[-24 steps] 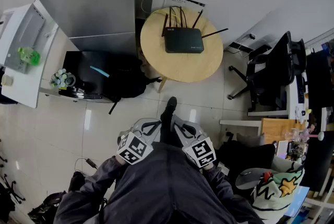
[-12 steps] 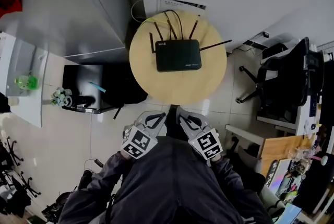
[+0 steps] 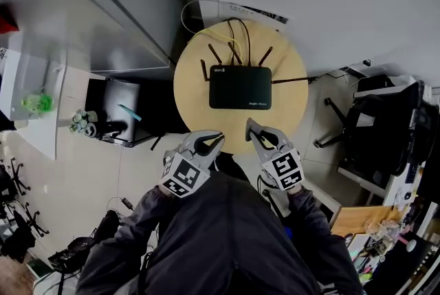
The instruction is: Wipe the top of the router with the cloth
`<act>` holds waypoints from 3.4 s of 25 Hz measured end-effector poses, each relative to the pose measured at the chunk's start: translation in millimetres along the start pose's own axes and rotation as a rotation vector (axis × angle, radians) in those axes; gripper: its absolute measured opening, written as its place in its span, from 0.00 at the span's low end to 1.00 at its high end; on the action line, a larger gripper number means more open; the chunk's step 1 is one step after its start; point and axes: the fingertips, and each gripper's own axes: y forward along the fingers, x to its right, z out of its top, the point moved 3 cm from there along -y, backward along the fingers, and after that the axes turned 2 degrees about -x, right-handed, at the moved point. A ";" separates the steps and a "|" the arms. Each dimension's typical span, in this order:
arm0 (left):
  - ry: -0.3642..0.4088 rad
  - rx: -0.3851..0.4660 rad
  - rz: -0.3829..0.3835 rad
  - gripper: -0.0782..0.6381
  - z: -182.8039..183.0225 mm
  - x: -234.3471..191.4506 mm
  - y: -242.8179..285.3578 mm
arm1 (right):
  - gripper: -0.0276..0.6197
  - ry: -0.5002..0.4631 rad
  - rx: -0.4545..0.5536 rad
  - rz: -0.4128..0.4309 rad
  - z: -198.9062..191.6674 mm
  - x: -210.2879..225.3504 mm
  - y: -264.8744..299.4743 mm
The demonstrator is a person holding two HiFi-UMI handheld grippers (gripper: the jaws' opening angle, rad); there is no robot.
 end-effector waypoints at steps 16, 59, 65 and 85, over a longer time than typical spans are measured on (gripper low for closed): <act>-0.068 0.015 0.061 0.18 -18.9 -87.6 -10.9 | 0.08 0.216 -0.176 0.043 38.6 86.1 181.5; -0.089 -0.018 0.075 0.20 -31.4 -94.7 -17.8 | 0.08 0.357 -0.476 -0.089 -29.8 175.8 220.1; -0.077 -0.024 0.065 0.20 -28.7 -93.0 -14.1 | 0.08 0.376 -0.486 -0.140 -44.6 198.0 198.1; -0.068 -0.029 0.047 0.20 -26.8 -93.6 -10.0 | 0.08 0.440 -0.433 -0.210 -51.7 205.2 168.3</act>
